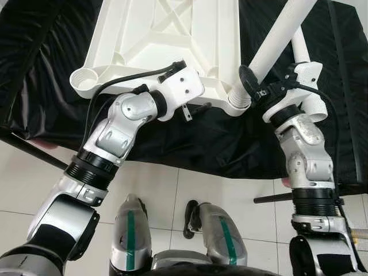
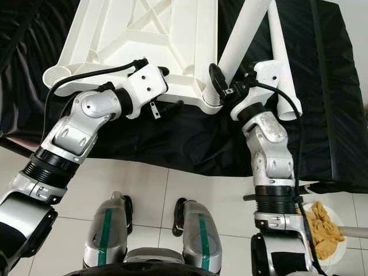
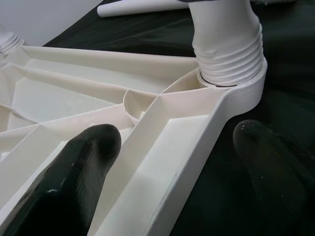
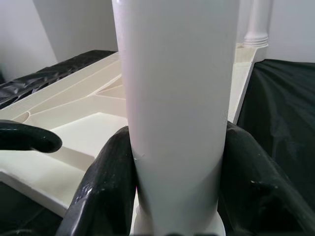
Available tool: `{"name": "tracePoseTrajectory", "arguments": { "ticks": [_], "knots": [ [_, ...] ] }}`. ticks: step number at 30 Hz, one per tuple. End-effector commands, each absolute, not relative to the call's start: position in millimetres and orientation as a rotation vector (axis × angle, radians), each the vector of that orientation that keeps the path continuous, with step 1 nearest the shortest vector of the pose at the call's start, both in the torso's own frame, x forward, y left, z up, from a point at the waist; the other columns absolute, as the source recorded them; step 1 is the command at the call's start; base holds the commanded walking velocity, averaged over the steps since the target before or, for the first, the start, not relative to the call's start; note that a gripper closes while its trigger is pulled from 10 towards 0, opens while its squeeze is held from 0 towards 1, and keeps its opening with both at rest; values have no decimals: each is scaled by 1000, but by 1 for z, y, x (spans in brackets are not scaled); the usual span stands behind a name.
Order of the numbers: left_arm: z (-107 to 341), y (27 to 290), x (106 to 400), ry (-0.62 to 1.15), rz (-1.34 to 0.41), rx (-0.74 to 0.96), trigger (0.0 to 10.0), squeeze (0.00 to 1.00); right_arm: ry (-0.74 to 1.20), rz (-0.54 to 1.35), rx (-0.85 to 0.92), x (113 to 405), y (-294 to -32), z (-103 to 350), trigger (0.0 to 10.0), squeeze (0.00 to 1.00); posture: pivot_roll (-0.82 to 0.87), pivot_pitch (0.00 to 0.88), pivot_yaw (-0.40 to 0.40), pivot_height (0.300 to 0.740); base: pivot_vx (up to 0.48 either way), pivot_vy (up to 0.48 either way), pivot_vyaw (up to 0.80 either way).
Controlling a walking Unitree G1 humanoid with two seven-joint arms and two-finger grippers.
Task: Building children table
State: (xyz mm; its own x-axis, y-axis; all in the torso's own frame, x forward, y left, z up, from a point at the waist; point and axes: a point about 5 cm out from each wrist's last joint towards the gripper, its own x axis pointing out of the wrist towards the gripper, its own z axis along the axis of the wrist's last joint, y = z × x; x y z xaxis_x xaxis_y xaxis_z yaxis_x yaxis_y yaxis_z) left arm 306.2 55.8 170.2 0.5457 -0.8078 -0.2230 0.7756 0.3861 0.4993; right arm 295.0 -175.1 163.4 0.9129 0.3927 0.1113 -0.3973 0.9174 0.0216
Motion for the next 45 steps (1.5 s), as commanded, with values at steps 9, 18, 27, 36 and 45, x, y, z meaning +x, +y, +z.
{"name": "tracePoseTrajectory", "arguments": {
  "ticks": [9,18,27,36,45],
  "knots": [
    [173,55,307,-71,-1002,631,10000,0,59,412,49,288,-195,141,10000,0,100,106,-63,740,0,0,0],
    [174,55,308,-76,-998,635,10000,0,44,445,4,289,-191,145,10000,0,102,106,-60,740,0,0,0],
    [175,58,308,-73,-987,638,10000,0,3,484,-8,283,-172,137,10000,0,108,112,-60,740,0,0,0],
    [175,58,309,-75,-986,643,10000,0,-61,507,-19,277,-161,141,10000,0,103,116,-56,740,0,0,0],
    [175,58,309,-78,-987,643,10000,0,-116,553,-161,273,-153,143,10000,0,102,118,-59,740,0,0,0]
  ]
}}
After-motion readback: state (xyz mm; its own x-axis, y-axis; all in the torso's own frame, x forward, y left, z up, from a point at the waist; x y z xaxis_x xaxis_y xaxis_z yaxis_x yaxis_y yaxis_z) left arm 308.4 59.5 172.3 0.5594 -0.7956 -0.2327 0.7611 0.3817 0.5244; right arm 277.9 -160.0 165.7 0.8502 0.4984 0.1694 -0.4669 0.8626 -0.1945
